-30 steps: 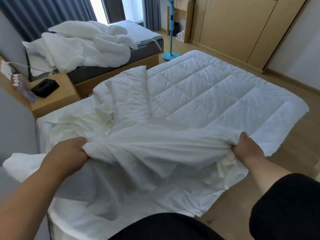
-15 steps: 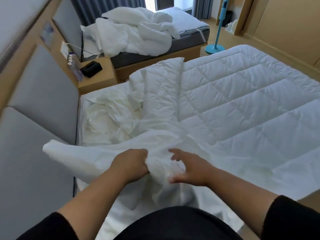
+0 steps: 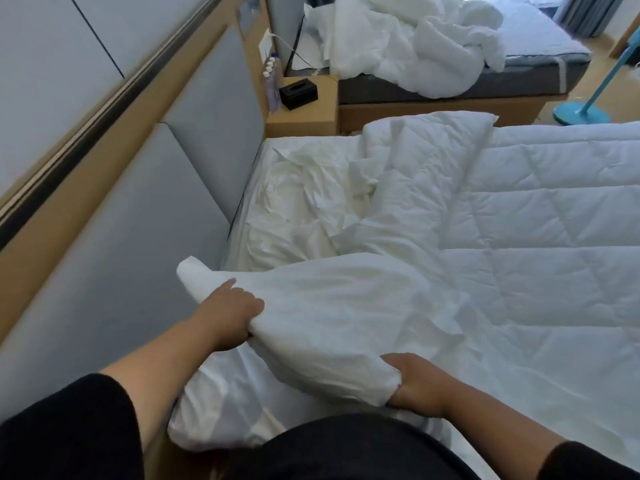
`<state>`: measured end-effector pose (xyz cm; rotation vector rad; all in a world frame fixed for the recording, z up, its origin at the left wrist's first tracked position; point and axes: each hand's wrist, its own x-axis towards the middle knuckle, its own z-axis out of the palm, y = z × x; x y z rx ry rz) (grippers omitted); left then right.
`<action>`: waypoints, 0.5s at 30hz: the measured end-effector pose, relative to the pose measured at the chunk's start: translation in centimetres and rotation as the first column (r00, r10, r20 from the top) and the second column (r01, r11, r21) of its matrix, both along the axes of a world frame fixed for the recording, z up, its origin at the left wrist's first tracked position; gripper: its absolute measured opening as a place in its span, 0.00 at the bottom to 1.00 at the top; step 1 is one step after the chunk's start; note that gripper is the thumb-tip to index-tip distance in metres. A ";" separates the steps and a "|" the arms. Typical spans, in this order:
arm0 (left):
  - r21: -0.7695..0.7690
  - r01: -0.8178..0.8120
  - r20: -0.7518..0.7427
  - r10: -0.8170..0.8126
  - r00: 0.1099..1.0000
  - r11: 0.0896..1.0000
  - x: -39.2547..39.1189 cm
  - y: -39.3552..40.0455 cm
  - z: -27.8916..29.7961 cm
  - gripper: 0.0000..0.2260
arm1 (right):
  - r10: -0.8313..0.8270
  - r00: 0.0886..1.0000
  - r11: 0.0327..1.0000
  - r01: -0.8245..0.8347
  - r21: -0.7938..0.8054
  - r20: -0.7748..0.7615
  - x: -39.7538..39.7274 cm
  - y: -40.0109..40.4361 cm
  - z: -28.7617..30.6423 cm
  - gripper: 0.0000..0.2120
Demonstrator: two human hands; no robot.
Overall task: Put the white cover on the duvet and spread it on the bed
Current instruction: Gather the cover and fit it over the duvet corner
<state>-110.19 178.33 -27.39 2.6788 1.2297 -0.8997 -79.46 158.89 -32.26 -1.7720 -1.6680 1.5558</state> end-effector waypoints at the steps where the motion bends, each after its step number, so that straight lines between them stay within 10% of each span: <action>1: -0.030 -0.049 0.025 0.050 0.998 0.998 -0.5 -0.9 -0.6 0.01 | 0.054 0.997 0.997 -0.050 -0.060 0.056 -0.1 0.2 -1.0 0.13; 8: -0.200 -0.084 0.049 0.095 0.994 0.976 -2.8 -9.5 -3.9 0.05 | 0.521 0.820 0.825 -0.411 -0.387 0.239 -3.3 -1.3 -6.0 0.22; 12: -0.154 -0.026 0.119 0.045 0.992 0.988 -2.6 -11.0 -2.7 0.05 | 0.216 0.959 0.966 -0.238 0.106 0.184 -7.4 -0.7 -4.4 0.31; 15: -0.087 0.149 0.229 -0.125 0.965 0.985 -2.1 -11.5 -1.1 0.07 | -0.064 0.980 0.899 -0.026 0.437 0.189 -10.0 2.1 -3.9 0.33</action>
